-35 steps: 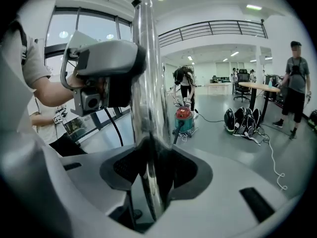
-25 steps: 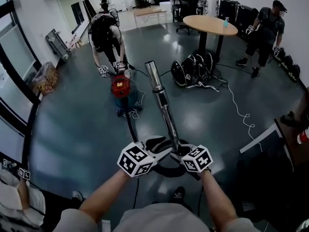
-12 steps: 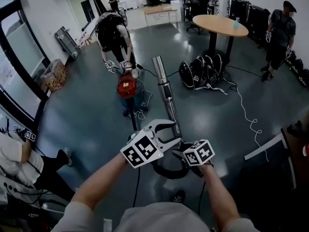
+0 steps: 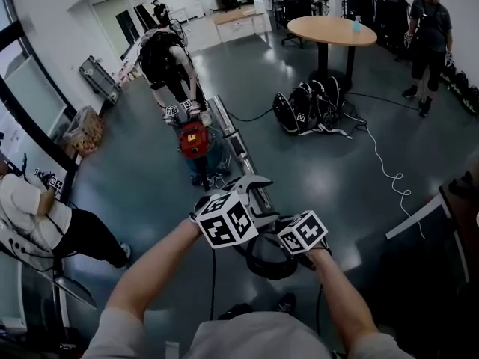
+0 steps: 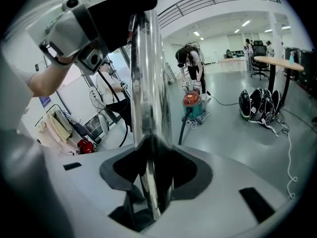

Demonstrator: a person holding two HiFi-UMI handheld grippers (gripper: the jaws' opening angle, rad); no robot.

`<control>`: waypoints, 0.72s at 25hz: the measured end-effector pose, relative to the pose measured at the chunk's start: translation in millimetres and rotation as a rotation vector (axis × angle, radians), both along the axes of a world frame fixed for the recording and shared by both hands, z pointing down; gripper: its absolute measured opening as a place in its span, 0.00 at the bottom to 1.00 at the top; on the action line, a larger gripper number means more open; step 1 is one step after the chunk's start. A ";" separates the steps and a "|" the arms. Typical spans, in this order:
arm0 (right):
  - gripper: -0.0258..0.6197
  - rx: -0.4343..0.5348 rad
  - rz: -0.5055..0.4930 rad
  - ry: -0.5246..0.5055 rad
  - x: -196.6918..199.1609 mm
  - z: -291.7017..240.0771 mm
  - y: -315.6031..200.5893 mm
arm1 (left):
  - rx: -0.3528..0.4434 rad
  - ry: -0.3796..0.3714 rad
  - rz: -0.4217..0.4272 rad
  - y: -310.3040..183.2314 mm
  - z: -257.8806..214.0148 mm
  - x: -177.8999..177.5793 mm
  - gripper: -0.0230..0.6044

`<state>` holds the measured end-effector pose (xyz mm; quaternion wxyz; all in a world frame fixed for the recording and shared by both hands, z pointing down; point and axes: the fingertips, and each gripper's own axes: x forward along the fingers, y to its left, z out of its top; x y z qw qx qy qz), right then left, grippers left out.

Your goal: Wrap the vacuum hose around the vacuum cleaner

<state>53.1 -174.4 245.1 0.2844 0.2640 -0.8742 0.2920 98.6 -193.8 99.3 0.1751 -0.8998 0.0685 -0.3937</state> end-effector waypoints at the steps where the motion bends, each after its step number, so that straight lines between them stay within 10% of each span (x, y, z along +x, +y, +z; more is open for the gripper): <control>1: 0.28 -0.005 0.000 0.001 -0.6 1.9 0.2 | 0.011 -0.022 0.011 -2.0 3.8 -3.0 0.52; 18: 0.27 -0.062 0.137 0.222 -33.0 17.3 -34.0 | 0.099 -0.225 0.285 -73.5 71.3 -99.0 0.52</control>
